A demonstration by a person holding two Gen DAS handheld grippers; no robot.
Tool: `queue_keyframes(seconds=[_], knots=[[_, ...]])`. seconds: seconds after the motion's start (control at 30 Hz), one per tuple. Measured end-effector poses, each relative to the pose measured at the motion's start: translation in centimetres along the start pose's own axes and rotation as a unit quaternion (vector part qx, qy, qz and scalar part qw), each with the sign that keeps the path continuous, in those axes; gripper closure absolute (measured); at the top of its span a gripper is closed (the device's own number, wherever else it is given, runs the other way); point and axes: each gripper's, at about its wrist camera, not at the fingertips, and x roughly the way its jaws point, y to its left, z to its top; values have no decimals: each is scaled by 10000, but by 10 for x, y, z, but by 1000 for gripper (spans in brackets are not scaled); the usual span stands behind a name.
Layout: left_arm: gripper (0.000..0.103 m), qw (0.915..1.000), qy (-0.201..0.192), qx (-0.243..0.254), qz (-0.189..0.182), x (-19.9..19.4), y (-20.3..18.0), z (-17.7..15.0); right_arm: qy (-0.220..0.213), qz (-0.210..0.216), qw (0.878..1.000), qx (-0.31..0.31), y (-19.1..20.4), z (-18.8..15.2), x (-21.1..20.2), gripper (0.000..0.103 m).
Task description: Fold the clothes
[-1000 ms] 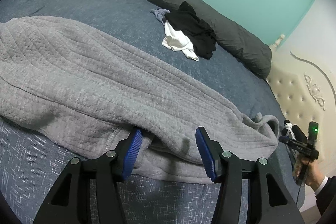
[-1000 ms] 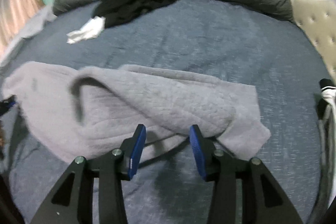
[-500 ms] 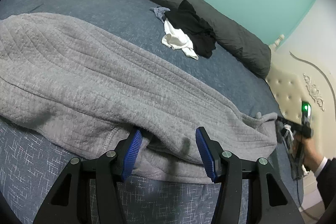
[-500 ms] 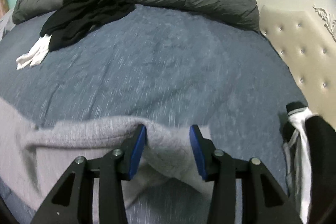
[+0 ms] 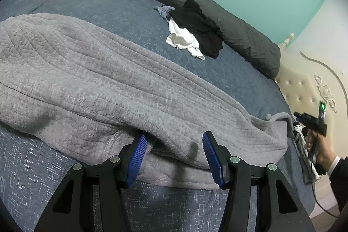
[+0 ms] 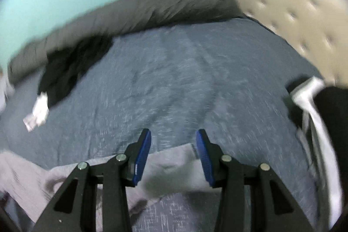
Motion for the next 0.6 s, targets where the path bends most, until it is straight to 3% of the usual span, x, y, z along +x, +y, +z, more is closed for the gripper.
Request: queue_keyframes(seconds=[0.1,0.33,0.6], knots=[[46,10000,-11,-57,-32,-1,1,0,-152,241,9996,16,-18,-25,-14,59],[46,10000,-14,70,67,0,-4,-1,433,135,9981,-409,-12,-65,6,59],[46,9997,11,181,152,5,-5,-3,264,-176,9995,-65,-1,-18,35,59]])
